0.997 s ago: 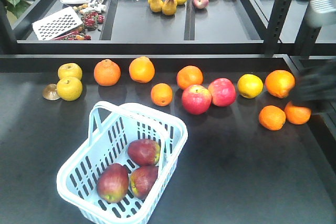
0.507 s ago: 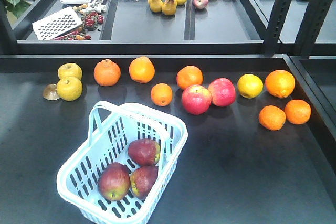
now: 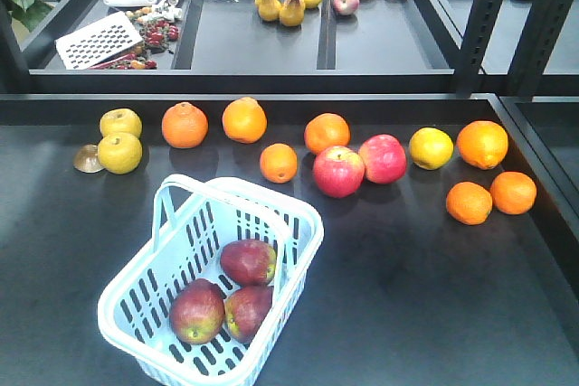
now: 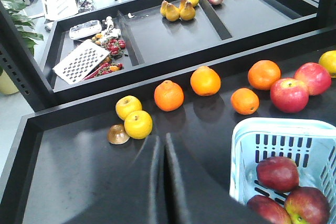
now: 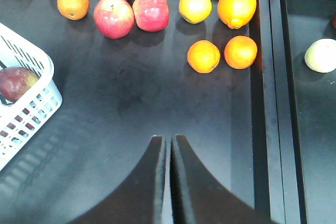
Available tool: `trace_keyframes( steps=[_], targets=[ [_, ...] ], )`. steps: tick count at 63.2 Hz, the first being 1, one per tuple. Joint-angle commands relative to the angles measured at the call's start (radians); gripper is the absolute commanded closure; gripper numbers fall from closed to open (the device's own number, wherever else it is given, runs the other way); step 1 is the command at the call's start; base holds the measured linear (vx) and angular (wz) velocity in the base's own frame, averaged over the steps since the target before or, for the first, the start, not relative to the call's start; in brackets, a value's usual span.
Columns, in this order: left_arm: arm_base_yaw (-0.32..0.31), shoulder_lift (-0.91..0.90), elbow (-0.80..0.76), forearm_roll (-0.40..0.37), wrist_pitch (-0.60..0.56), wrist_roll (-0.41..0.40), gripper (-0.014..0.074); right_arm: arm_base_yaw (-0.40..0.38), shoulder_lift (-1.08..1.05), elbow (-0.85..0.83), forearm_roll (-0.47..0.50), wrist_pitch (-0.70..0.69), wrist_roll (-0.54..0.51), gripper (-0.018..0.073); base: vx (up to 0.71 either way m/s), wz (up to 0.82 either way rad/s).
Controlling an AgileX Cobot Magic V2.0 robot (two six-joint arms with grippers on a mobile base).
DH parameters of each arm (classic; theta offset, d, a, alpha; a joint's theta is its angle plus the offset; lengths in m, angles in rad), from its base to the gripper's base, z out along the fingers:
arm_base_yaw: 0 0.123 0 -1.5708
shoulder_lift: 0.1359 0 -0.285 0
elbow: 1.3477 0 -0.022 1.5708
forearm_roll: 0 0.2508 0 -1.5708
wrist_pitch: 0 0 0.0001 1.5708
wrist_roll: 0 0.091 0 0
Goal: Pick three apples into basket with both arms
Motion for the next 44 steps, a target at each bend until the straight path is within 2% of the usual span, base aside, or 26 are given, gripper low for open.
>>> trace_keyframes(
  steps=[1, 31, 44],
  targets=[
    [0.002, 0.005, -0.02, 0.012, -0.06, -0.008, 0.0604, -0.008, -0.006, -0.024, -0.006, -0.067, -0.002, 0.0568, 0.0, 0.0],
    [0.002, 0.005, -0.02, 0.012, -0.06, -0.008, 0.0604, -0.008, -0.006, -0.024, -0.006, -0.066, -0.002, 0.0568, 0.0, 0.0],
    [-0.021, 0.005, -0.02, 0.006, -0.06, -0.008, 0.0604, -0.008, -0.006, -0.024, -0.006, -0.066, -0.004, 0.0568, 0.0, 0.0]
  ],
)
